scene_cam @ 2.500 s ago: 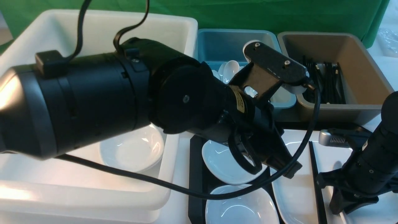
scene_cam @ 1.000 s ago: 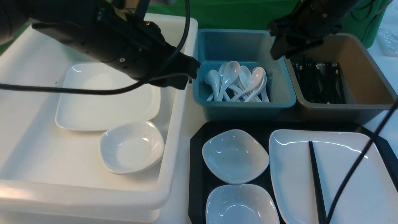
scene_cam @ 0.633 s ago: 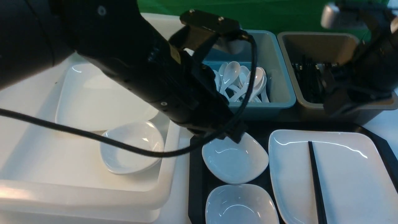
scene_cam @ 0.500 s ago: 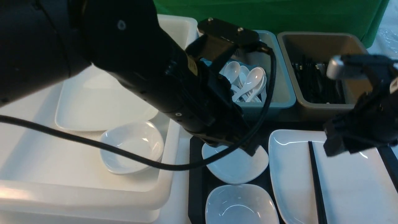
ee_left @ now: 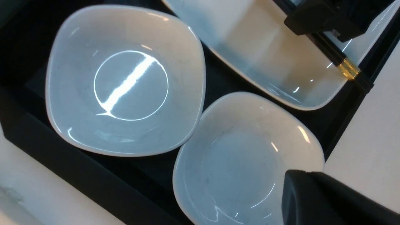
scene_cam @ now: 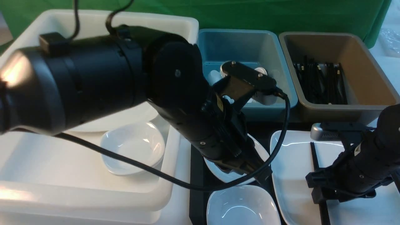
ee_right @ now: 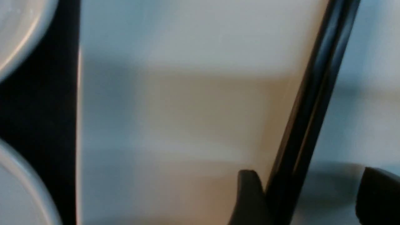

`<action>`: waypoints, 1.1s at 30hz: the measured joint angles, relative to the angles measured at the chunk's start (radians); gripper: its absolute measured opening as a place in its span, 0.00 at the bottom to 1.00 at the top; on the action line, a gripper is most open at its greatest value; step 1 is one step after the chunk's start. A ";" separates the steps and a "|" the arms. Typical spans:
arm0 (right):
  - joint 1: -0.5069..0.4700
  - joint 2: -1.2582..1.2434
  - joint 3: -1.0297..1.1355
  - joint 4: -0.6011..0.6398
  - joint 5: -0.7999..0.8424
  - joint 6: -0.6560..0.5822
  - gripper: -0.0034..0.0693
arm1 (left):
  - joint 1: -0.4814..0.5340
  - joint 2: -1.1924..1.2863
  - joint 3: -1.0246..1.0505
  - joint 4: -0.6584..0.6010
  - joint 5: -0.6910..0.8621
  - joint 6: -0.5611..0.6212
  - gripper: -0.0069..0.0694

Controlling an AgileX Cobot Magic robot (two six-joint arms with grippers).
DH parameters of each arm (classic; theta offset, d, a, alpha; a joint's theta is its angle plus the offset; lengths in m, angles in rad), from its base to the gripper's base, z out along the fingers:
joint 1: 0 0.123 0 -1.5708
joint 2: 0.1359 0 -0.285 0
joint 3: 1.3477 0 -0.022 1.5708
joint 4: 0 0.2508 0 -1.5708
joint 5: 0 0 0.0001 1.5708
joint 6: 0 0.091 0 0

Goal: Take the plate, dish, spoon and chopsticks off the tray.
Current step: Use the right arm to grab a pair of chopsticks from the plate, then use the right arm to put the chopsticks into the small storage box on the right

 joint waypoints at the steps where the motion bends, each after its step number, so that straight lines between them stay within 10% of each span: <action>1: 0.000 0.001 0.000 0.000 0.000 0.000 0.69 | 0.000 0.001 0.000 0.000 0.000 0.000 0.12; 9: 0.000 0.011 0.000 0.001 0.009 -0.024 0.24 | 0.000 0.009 0.001 -0.004 0.000 -0.002 0.12; 22: 0.000 -0.125 -0.104 0.003 0.199 -0.079 0.25 | 0.000 0.009 0.001 0.004 -0.079 -0.002 0.12; 33: -0.107 -0.096 -0.534 -0.032 0.094 -0.079 0.25 | 0.000 0.009 -0.002 0.019 -0.663 0.012 0.12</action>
